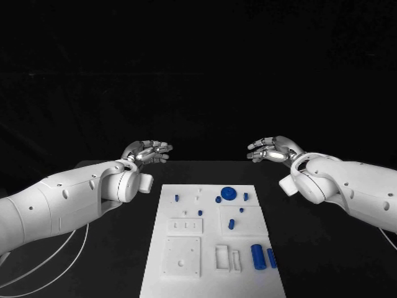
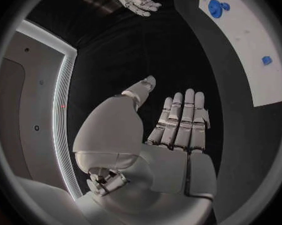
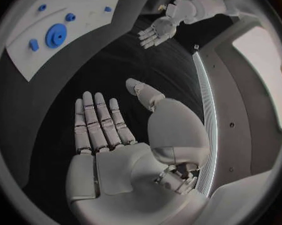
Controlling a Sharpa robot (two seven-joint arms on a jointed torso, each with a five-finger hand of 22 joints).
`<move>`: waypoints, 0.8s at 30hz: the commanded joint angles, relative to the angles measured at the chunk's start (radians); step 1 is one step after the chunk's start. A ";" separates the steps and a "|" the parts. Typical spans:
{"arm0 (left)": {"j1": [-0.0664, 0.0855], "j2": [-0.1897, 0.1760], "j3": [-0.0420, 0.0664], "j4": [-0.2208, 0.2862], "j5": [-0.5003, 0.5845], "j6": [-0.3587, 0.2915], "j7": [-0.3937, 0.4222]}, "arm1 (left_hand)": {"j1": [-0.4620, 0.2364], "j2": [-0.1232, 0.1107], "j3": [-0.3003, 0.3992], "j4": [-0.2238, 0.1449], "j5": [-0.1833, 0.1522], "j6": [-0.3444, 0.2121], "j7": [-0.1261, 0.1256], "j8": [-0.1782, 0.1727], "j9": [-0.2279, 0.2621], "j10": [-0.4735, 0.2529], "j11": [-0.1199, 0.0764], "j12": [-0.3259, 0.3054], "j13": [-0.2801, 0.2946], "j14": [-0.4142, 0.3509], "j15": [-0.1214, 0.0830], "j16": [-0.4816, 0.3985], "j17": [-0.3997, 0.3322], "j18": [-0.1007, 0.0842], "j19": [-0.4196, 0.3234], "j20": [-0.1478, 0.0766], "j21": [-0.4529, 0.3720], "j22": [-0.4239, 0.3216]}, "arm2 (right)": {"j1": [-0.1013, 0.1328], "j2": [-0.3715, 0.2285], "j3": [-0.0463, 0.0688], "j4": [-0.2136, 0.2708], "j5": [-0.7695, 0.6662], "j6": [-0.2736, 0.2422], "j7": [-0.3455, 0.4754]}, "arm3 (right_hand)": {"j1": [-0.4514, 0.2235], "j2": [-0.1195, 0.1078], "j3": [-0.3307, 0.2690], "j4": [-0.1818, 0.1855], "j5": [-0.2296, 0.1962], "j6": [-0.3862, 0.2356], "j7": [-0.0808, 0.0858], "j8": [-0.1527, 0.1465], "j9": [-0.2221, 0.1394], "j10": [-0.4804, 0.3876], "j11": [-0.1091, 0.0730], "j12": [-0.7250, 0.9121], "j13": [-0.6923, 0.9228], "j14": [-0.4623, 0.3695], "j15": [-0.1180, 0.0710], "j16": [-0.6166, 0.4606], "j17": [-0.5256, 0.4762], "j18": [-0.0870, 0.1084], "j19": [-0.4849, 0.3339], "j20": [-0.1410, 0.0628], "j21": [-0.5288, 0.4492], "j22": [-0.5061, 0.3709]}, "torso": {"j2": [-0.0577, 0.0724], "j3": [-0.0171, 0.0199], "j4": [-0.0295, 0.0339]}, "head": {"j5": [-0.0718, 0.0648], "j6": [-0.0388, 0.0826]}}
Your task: Assemble the parts on the task board
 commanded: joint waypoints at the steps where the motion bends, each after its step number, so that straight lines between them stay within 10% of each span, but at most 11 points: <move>1: 0.002 -0.007 0.001 0.017 -0.044 0.033 -0.002 | 0.013 0.003 0.015 -0.032 0.004 0.047 0.042 0.016 0.005 0.066 0.008 0.026 0.009 0.067 -0.014 0.044 0.018 0.034 0.053 -0.012 0.033 0.026 | 0.001 0.008 0.001 -0.006 -0.334 -0.051 -0.041 | 0.039 -0.013 0.081 -0.032 0.009 0.135 0.037 0.040 0.014 0.155 -0.051 0.039 0.028 0.237 -0.099 0.111 0.068 0.088 0.254 -0.010 0.067 -0.002 | 0.003 -0.0020 0.0016 | 0.000 0.000; 7: 0.002 -0.057 0.001 0.093 -0.063 0.056 0.005 | 0.006 0.016 0.062 -0.112 0.006 0.085 0.030 0.012 -0.006 0.112 -0.004 0.031 -0.002 0.119 -0.048 0.123 0.049 0.031 0.107 -0.046 0.104 0.025 | 0.004 0.021 0.003 0.014 -0.547 0.007 -0.080 | 0.031 -0.028 0.081 -0.036 0.022 0.180 0.021 0.032 0.020 0.215 -0.088 0.028 0.043 0.488 -0.191 0.248 0.190 0.090 0.569 -0.120 0.197 0.015 | 0.016 -0.0022 0.0087 | 0.000 0.000; 10: 0.002 -0.077 0.001 0.132 -0.067 0.076 0.004 | -0.003 0.018 0.077 -0.130 0.006 0.091 0.029 0.010 -0.009 0.119 -0.004 0.029 -0.007 0.123 -0.052 0.138 0.053 0.029 0.112 -0.051 0.120 0.025 | 0.005 0.028 0.003 0.027 -0.644 0.017 -0.082 | 0.020 -0.029 0.056 -0.036 -0.079 0.182 0.022 0.022 0.019 0.218 -0.097 0.015 0.043 0.535 -0.198 0.300 0.233 0.090 0.633 -0.151 0.234 0.030 | 0.022 -0.0017 0.0101 | -0.002 0.000; 16: 0.002 -0.092 0.002 0.179 -0.087 0.090 0.005 | -0.014 0.017 0.089 -0.146 0.004 0.087 0.036 0.004 -0.013 0.107 0.009 0.018 -0.015 0.123 -0.055 0.150 0.055 0.027 0.112 -0.054 0.132 0.024 | 0.005 0.041 0.003 0.062 -0.840 0.018 -0.121 | 0.044 -0.035 0.048 -0.042 -0.099 0.228 0.006 0.012 0.019 0.264 -0.117 0.000 0.054 0.584 -0.222 0.482 0.371 0.090 0.751 -0.219 0.344 0.111 | 0.041 -0.0001 0.0209 | -0.008 0.008; 24: 0.009 -0.106 0.004 0.221 -0.100 0.099 0.009 | -0.041 0.019 0.101 -0.156 0.005 0.098 0.033 0.006 -0.015 0.159 -0.010 0.040 -0.010 0.114 -0.053 0.155 0.051 0.025 0.103 -0.054 0.144 0.023 | 0.005 0.081 0.003 0.077 -1.024 0.053 -0.200 | 0.060 -0.062 0.118 -0.021 -0.135 0.276 -0.011 0.002 0.014 0.305 -0.128 -0.017 0.068 0.571 -0.233 0.593 0.444 0.090 0.786 -0.245 0.441 0.119 | 0.065 -0.0039 0.0392 | -0.012 0.017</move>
